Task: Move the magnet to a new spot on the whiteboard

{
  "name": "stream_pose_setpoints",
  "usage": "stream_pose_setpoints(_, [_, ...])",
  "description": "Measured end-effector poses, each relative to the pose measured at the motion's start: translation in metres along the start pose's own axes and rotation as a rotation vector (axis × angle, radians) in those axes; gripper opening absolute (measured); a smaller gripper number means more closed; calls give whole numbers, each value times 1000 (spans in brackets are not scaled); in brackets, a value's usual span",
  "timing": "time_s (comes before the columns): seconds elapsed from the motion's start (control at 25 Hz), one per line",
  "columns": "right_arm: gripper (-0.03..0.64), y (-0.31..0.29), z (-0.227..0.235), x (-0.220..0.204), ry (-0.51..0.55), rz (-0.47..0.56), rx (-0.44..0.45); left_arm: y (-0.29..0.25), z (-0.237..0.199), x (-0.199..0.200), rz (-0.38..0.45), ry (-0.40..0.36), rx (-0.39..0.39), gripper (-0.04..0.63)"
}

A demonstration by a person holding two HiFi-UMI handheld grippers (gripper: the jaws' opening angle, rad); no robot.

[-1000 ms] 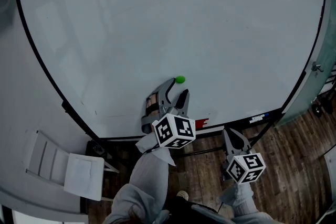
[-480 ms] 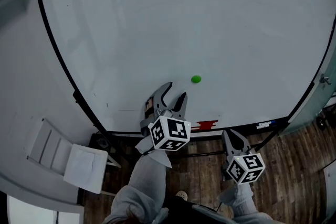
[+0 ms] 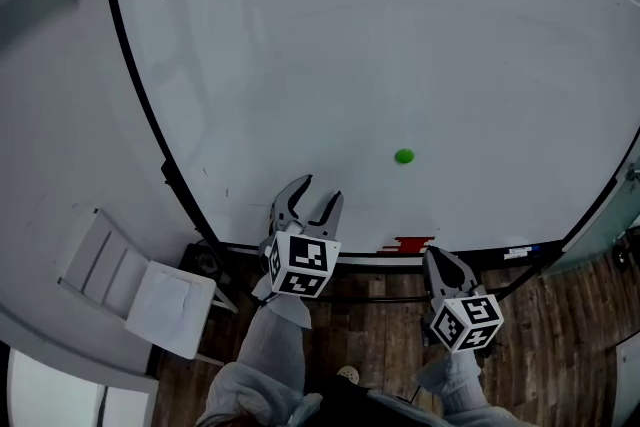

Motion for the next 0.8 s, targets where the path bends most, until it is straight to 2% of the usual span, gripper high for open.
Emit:
stream_pose_setpoints(0.12, [34, -7, -3, 0, 0, 1, 13, 7, -10, -12, -14, 56, 8, 230])
stream_pose_setpoints(0.8, [34, -27, -5, -10, 4, -27, 35, 43, -38, -72, -85, 246, 30, 230])
Point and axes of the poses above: the fingertips, and each gripper's own axes: y backward along the fingers, z to its right, x out of its top, the point moved 10 cm from there along y, backward along the fingers, and after that the axes turned 7 degrees about y, right-handed, at the moved point
